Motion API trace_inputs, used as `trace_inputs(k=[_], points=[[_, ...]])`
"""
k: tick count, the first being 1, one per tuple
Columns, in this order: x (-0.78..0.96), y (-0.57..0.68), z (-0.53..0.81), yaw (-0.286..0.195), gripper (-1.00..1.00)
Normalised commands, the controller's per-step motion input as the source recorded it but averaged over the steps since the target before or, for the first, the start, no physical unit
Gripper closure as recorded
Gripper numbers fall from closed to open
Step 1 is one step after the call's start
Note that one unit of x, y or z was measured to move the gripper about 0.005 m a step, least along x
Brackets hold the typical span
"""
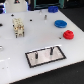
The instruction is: Insert the blue gear onto the right peg, followed by the red gear
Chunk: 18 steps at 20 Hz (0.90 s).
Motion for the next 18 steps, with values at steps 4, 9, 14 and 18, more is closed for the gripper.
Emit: trace_inputs(k=[4,9,14,18], points=[[-0.52,0.55,-0.01,0.000,-1.00],[-0.46,0.68,-0.01,0.000,-1.00],[-0.47,0.63,-0.09,0.000,-1.00],[-0.41,0.64,-0.26,0.000,-1.00]])
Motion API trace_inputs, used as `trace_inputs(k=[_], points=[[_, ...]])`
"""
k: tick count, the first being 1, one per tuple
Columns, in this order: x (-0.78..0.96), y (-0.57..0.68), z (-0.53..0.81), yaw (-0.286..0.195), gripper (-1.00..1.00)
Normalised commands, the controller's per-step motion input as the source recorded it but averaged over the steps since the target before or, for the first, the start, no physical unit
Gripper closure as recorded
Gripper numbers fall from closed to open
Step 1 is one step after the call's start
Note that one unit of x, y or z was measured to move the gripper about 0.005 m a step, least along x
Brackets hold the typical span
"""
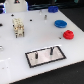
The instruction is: Insert the blue gear onto the right peg, followed by the red gear
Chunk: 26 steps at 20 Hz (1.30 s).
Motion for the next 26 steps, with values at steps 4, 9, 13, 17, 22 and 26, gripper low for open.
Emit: trace_inputs(k=[4,9,13,17,22,26], points=[[-0.37,0.64,-0.31,0.000,-1.00],[-0.32,0.57,-0.40,0.000,-1.00],[-0.32,0.50,-0.45,0.000,-1.00],[-0.34,0.20,-0.56,0.000,-1.00],[-0.37,-0.13,-0.55,0.000,-1.00],[-0.35,-0.25,-0.56,0.000,-1.00]])
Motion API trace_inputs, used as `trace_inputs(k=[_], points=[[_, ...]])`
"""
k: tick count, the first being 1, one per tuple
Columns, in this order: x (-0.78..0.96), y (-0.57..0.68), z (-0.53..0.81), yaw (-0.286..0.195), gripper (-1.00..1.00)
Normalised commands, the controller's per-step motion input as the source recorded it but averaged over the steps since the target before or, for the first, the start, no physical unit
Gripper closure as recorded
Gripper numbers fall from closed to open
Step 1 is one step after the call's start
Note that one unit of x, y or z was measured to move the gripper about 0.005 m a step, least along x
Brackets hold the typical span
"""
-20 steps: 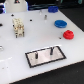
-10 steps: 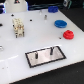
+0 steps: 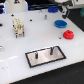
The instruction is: Insert the blue gear onto the right peg, followed by the red gear
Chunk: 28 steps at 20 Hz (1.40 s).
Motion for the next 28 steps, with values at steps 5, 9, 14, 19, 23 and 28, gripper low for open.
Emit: trace_inputs(k=[5,9,14,19,23,28], points=[[-0.27,-0.31,-0.53,0.000,-1.00],[-0.17,-0.08,0.03,0.000,-1.00],[-0.49,-0.28,0.00,0.000,-1.00],[-0.08,-0.28,-0.04,0.000,-1.00],[-0.11,-0.05,-0.30,0.000,-1.00],[-0.08,0.04,-0.26,0.000,1.00]])
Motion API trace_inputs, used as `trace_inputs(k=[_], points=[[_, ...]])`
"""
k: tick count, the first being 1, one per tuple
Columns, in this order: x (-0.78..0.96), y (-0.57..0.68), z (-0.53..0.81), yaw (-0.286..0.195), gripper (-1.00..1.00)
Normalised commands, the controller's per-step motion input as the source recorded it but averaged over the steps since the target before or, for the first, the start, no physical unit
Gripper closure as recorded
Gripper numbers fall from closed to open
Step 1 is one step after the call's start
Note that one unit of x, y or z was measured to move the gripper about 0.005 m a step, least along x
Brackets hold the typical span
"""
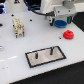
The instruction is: Insert the blue gear onto the right peg, followed by the red gear
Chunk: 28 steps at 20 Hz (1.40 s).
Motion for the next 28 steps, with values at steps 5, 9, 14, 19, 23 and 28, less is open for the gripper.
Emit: trace_inputs(k=[5,9,14,19,23,28], points=[[-0.15,0.06,-0.13,0.000,1.00],[-0.17,0.02,-0.10,0.000,1.00],[-0.02,-0.01,0.05,0.000,1.00],[0.24,-0.12,0.47,0.000,1.00],[0.49,-0.26,0.57,0.000,1.00],[0.60,-0.35,0.54,0.000,1.00]])
